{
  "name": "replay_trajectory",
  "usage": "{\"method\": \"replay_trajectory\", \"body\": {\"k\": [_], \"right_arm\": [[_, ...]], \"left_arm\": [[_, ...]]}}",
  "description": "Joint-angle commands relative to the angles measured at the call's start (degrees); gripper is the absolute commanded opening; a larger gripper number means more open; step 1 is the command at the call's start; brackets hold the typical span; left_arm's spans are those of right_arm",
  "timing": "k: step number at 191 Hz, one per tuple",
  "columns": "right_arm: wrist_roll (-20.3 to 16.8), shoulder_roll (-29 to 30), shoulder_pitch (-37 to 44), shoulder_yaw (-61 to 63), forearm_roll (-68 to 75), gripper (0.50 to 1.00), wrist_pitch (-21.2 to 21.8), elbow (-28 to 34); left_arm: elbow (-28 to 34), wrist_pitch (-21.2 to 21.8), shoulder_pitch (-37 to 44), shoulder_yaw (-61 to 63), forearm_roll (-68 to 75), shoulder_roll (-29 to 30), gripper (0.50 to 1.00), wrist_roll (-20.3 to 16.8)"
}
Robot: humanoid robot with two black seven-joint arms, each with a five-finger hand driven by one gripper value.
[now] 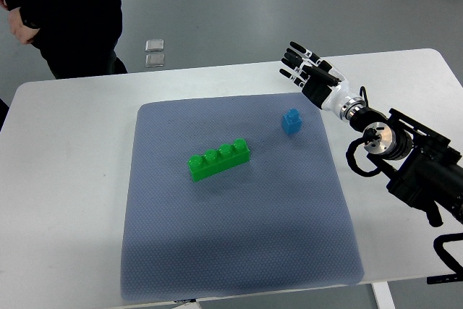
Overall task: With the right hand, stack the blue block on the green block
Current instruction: 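Raise the right hand from its rest pose above the mat, then move the right hand over the blue block and lower it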
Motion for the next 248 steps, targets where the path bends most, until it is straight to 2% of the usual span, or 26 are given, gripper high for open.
{"method": "replay_trajectory", "body": {"k": [1, 81, 125, 152, 159, 169, 170, 182, 192, 193, 216, 248], "right_arm": [[0.0, 0.0, 0.0, 0.0, 0.0, 0.915, 0.0, 0.0], [0.35, -0.09, 0.18, -0.09, -0.17, 0.915, 0.61, 0.18], [0.0, -0.62, 2.81, -1.41, -1.4, 0.913, 1.14, 0.18], [-0.18, -3.08, 6.33, -3.69, -4.66, 0.913, 2.02, 0.26], [-0.18, -3.43, 9.4, -9.4, -5.71, 0.913, 2.11, 0.26], [-0.18, -3.43, 9.4, -9.41, -5.71, 0.913, 2.11, 0.26], [-0.18, -4.39, 12.02, -13.32, -5.71, 0.915, 2.11, 0.35], [-0.18, -6.41, 15.2, -19.33, -5.71, 0.913, 2.46, 0.35], [-0.18, -6.42, 15.21, -19.34, -5.71, 0.913, 2.46, 0.35], [-0.18, -7.81, 18.77, -25.08, -5.62, 0.913, 3.24, 0.35], [-0.09, -11.25, 26.98, -38.5, -5.62, 0.915, 4.92, 1.14], [-0.18, -13.27, 35.07, -52.21, -9.05, 0.915, 7.12, 6.68]], "left_arm": [[-0.02, 0.06, 0.0, 0.0, 0.0, 0.0, 1.0, 0.02], [0.07, 0.06, -0.17, 0.09, 0.0, 0.0, 1.0, -0.07], [0.07, 0.06, -0.17, 0.18, 0.0, 0.0, 1.0, -0.07], [0.07, 0.06, -0.17, 0.18, 0.0, 0.0, 1.0, -0.07], [0.07, 0.06, -0.17, 0.18, 0.0, 0.0, 1.0, -0.07], [0.07, 0.06, -0.17, 0.18, 0.0, 0.0, 1.0, -0.07], [-0.02, 0.06, -0.17, 0.18, 0.0, 0.0, 1.0, -0.07], [0.07, 0.06, -0.17, 0.18, 0.0, 0.0, 1.0, -0.07], [0.07, 0.06, -0.17, 0.18, 0.0, 0.0, 1.0, -0.07], [-0.02, 0.06, -0.17, 0.18, 0.0, 0.0, 1.0, -0.07], [-0.02, 0.06, -0.17, 0.18, 0.0, 0.0, 1.0, -0.07], [-0.02, 0.06, -0.17, 0.18, 0.0, 0.0, 1.0, -0.07]]}}
